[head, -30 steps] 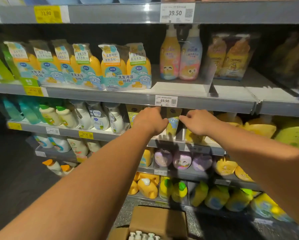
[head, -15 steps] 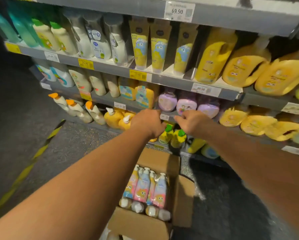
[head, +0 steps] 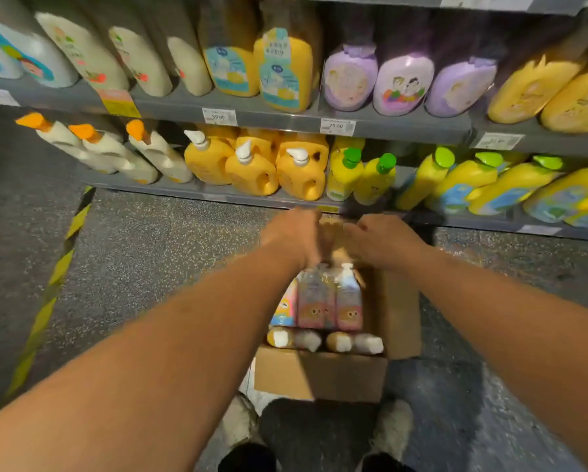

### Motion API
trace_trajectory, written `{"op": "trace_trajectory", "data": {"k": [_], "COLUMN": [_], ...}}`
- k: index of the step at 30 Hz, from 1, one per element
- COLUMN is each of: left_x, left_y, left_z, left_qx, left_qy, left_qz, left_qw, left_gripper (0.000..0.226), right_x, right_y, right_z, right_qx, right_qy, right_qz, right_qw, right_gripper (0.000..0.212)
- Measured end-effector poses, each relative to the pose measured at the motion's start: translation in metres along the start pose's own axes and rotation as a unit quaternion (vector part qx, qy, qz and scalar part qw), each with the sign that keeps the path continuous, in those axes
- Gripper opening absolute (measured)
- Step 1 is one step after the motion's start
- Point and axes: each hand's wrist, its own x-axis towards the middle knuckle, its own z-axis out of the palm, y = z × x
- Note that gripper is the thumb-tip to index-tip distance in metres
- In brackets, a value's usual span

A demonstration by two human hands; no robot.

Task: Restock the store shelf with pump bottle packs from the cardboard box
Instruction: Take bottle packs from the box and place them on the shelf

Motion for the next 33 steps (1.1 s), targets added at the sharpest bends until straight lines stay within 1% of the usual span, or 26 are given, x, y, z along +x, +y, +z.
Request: {"op": "trace_trajectory", "data": {"k": [2, 4, 8, 11, 13, 15, 18, 22, 24, 26, 28, 30, 33], "left_x": [0.006, 0.012, 0.023, 0.029, 0.033, 0.038, 0.047, 0.060, 0.066, 0.073, 0.079, 0.081, 0.080], "left_y": [-0.014, -0.026, -0.045, -0.049, -0.048, -0.047, -0.044, -0.035, -0.031, -0.031, -0.034, -0.036, -0.036], "left_z": [0.026, 0.053, 0.126, 0.179, 0.209, 0.238, 0.277, 0.320, 0.340, 0.359, 0.375, 0.386, 0.397], "left_qx": [0.008, 0.008, 0.014, -0.015, -0.031, -0.024, -0.010, 0.070, 0.089, 0.094, 0.095, 0.091, 0.081], "left_qy": [-0.017, -0.031, -0.080, -0.094, -0.100, -0.104, -0.128, -0.163, -0.178, -0.183, -0.188, -0.200, -0.215], "left_qz": [0.008, 0.012, -0.007, -0.010, -0.013, -0.003, 0.005, 0.060, 0.087, 0.110, 0.112, 0.105, 0.108], "left_qw": [1.000, 0.999, 0.997, 0.995, 0.994, 0.994, 0.992, 0.982, 0.976, 0.972, 0.971, 0.970, 0.967], "left_gripper": [0.051, 0.048, 0.042, 0.042, 0.044, 0.047, 0.065, 0.063, 0.060, 0.057, 0.057, 0.052, 0.045], "right_x": [0.008, 0.017, 0.029, 0.034, 0.037, 0.040, 0.045, 0.052, 0.056, 0.059, 0.061, 0.060, 0.058], "right_y": [0.003, 0.012, 0.038, 0.061, 0.076, 0.093, 0.119, 0.152, 0.168, 0.183, 0.195, 0.204, 0.211], "right_z": [0.030, 0.060, 0.122, 0.168, 0.194, 0.218, 0.250, 0.283, 0.298, 0.309, 0.322, 0.332, 0.344], "right_qx": [0.022, 0.033, 0.031, 0.036, 0.037, 0.034, 0.023, -0.043, -0.090, -0.139, -0.156, -0.164, -0.170], "right_qy": [-0.011, -0.019, -0.052, -0.080, -0.093, -0.108, -0.143, -0.182, -0.202, -0.221, -0.234, -0.234, -0.205], "right_qz": [0.026, 0.048, 0.077, 0.098, 0.103, 0.105, 0.093, 0.067, 0.054, 0.039, 0.028, 0.026, 0.021], "right_qw": [0.999, 0.998, 0.995, 0.991, 0.990, 0.988, 0.985, 0.980, 0.974, 0.964, 0.959, 0.958, 0.964], "right_gripper": [0.043, 0.042, 0.039, 0.040, 0.039, 0.037, 0.035, 0.055, 0.066, 0.070, 0.059, 0.046, 0.036]}}
